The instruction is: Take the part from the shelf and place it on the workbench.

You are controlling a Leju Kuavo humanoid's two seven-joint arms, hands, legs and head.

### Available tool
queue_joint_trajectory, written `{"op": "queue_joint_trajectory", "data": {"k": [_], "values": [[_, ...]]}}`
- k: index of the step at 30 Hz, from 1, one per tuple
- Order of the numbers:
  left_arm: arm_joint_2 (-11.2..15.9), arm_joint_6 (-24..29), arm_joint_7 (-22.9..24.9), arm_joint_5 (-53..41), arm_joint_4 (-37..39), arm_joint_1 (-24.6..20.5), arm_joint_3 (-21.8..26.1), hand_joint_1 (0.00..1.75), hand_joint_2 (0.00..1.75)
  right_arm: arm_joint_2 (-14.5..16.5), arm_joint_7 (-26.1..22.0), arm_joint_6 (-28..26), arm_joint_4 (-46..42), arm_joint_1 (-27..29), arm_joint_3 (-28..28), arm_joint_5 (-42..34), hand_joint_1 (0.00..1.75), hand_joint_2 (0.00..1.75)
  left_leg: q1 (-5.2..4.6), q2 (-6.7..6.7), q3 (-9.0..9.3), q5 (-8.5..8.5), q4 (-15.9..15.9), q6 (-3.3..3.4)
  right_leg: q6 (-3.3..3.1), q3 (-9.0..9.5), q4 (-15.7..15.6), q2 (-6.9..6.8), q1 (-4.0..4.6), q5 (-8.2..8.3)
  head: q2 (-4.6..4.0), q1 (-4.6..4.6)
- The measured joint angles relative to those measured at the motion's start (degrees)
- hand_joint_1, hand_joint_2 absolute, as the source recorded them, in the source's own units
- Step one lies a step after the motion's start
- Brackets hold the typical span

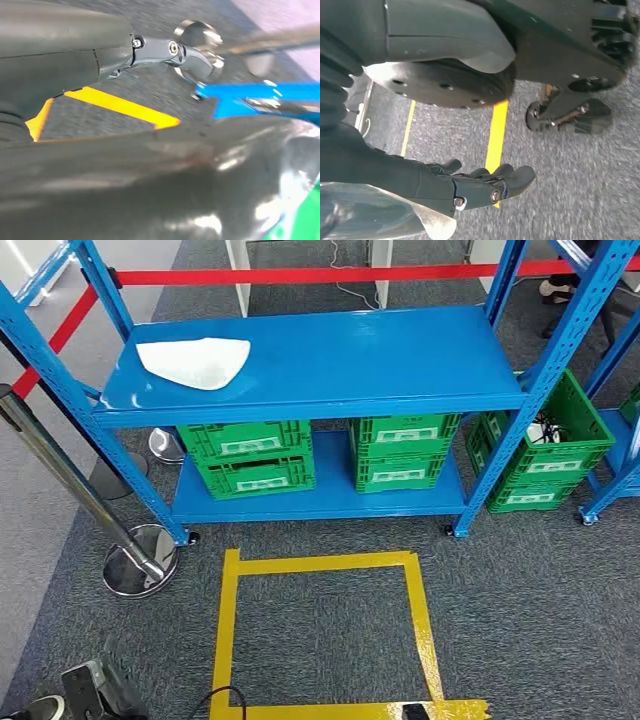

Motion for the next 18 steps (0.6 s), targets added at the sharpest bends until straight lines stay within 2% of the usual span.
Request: {"op": "queue_joint_trajectory", "data": {"k": [2,4,5,6,7,9,10,11,13,15,16,18], "values": [[-0.35,0.05,-0.21,-1.54,-1.61,0.31,-0.08,0.00,0.00,0.05,-0.11,0.03,0.01,-0.05,-0.14,0.01,0.00,0.00,-0.11,0.05,-1.52,-1.79,3.35,0.05,-0.19,0.05,0.00,-0.11,0.07,-0.08,0.00,-0.11],[-1.04,0.15,-0.67,-4.65,-4.77,1.05,-0.29,0.00,0.00,0.13,-0.25,0.11,0.07,-0.13,-0.44,0.03,0.00,0.00,-0.30,0.11,-5.12,-5.10,10.94,0.22,-0.55,0.16,0.00,-0.29,0.31,-0.27,0.00,-0.26],[-1.40,0.22,-0.90,-6.18,-6.35,1.49,-0.41,0.00,0.00,0.17,-0.28,0.19,0.12,-0.15,-0.63,0.07,0.00,0.00,-0.38,0.11,-6.72,-5.94,14.07,0.40,-0.74,0.26,0.01,-0.32,0.48,-0.38,0.00,-0.30],[-1.75,0.32,-1.14,-7.67,-7.97,1.98,-0.55,0.00,0.00,0.22,-0.30,0.26,0.18,-0.15,-0.80,0.11,0.00,0.00,-0.48,0.11,-7.64,-5.71,15.55,0.70,-0.91,0.43,0.01,-0.31,0.65,-0.51,0.00,-0.31],[-2.09,0.48,-1.37,-9.07,-9.57,2.45,-0.72,0.00,0.00,0.28,-0.32,0.35,0.22,-0.15,-0.95,0.15,0.00,0.00,-0.62,0.10,-7.66,-4.35,14.98,1.11,-1.03,0.66,0.01,-0.25,0.80,-0.67,0.00,-0.30],[-2.62,0.95,-1.92,-11.96,-12.87,3.22,-1.32,0.00,0.00,0.45,-0.32,0.50,0.30,-0.20,-1.19,0.32,0.00,0.00,-1.17,0.09,-5.74,0.12,9.21,2.28,-1.16,1.16,-0.03,-0.13,0.99,-1.04,0.00,-0.30],[-2.82,1.29,-2.21,-13.44,-14.46,3.54,-1.67,0.00,0.00,0.59,-0.30,0.57,0.37,-0.28,-1.29,0.45,0.00,0.00,-1.50,0.10,-4.67,1.78,6.25,2.85,-1.10,1.37,-0.06,-0.09,1.11,-1.24,0.00,-0.27],[-3.05,1.71,-2.50,-14.96,-16.01,3.85,-2.06,0.00,0.00,0.71,-0.24,0.63,0.44,-0.37,-1.37,0.62,0.00,0.00,-1.79,0.11,-3.84,2.66,3.97,3.27,-0.96,1.43,-0.11,-0.07,1.16,-1.33,0.00,-0.30],[-3.48,2.89,-3.02,-17.92,-18.79,4.50,-2.89,0.00,0.00,0.94,-0.03,0.76,0.57,-0.54,-1.44,0.98,0.00,0.00,-2.14,0.15,-3.25,2.39,2.08,3.60,-0.50,1.29,-0.36,-0.18,1.22,-1.29,0.00,-0.41],[-3.92,4.36,-3.51,-20.81,-21.38,5.15,-3.85,0.00,0.00,1.05,0.31,0.86,0.61,-0.61,-1.46,1.33,0.00,0.00,-2.00,0.13,-2.81,2.01,0.57,3.62,0.06,1.08,-0.64,-0.47,1.23,-1.36,0.00,-0.45],[-4.13,5.20,-3.78,-22.35,-22.65,5.45,-4.35,0.00,0.00,1.08,0.51,0.90,0.63,-0.63,-1.49,1.56,0.00,0.00,-1.84,0.12,-2.49,2.00,-0.16,3.68,0.29,0.71,-0.05,-0.56,1.27,-1.90,0.00,-0.40],[-4.47,7.00,-4.27,-25.37,-24.77,5.97,-5.39,0.00,0.00,1.09,0.87,0.96,0.67,-0.70,-1.60,2.09,0.00,0.00,-1.65,0.13,-1.99,2.17,-0.94,3.78,0.53,-1.77,4.51,-0.55,1.30,-4.29,0.00,-0.29]]}}
